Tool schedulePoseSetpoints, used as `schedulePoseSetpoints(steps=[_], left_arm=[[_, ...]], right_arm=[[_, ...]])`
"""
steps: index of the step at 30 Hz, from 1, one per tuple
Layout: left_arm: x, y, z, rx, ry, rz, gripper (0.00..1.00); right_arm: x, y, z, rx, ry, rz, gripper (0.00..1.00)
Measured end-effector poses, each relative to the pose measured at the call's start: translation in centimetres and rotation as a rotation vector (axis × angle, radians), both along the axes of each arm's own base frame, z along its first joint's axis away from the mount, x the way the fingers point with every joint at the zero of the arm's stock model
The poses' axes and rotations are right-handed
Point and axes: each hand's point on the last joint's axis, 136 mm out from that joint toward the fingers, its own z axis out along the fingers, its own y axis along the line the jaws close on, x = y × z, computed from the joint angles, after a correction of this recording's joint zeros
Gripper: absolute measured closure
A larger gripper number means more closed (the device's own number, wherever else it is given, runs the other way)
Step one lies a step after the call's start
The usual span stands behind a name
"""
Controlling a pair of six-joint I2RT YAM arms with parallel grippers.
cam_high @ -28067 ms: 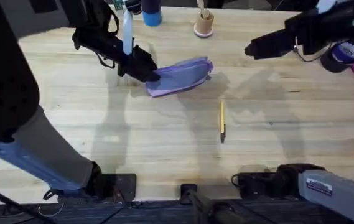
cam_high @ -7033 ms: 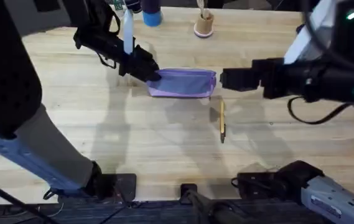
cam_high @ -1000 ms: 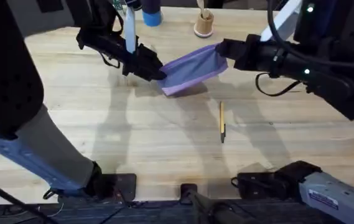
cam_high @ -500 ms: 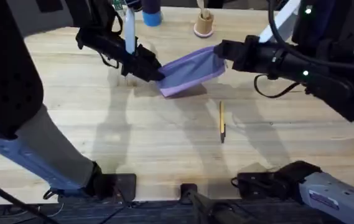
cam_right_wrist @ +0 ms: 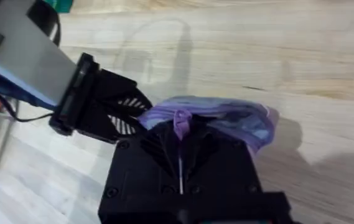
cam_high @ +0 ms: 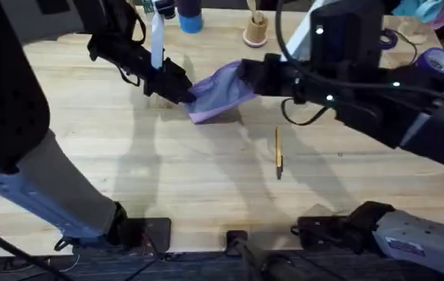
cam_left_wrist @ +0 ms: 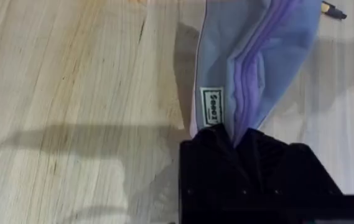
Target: Unzip the bag, pick up the pens from the table one at a time and place them inside, then zip the bag closed.
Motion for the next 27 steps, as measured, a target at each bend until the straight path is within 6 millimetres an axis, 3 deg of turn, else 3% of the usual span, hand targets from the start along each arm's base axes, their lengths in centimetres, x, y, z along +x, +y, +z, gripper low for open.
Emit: schedulePoseSetpoints(steps=[13,27], left_arm=[[0.0,0.4,-0.4,0.028,0.002,0.0,0.959],[0.0,0.8,-0.5,0.044,0.002,0.005,0.959]], right_arm=[[0.6,3.5,-0.1,0.055,0.01,0.011,0.969],[1.0,4.8,0.0,0.056,0.006,0.028,0.969]])
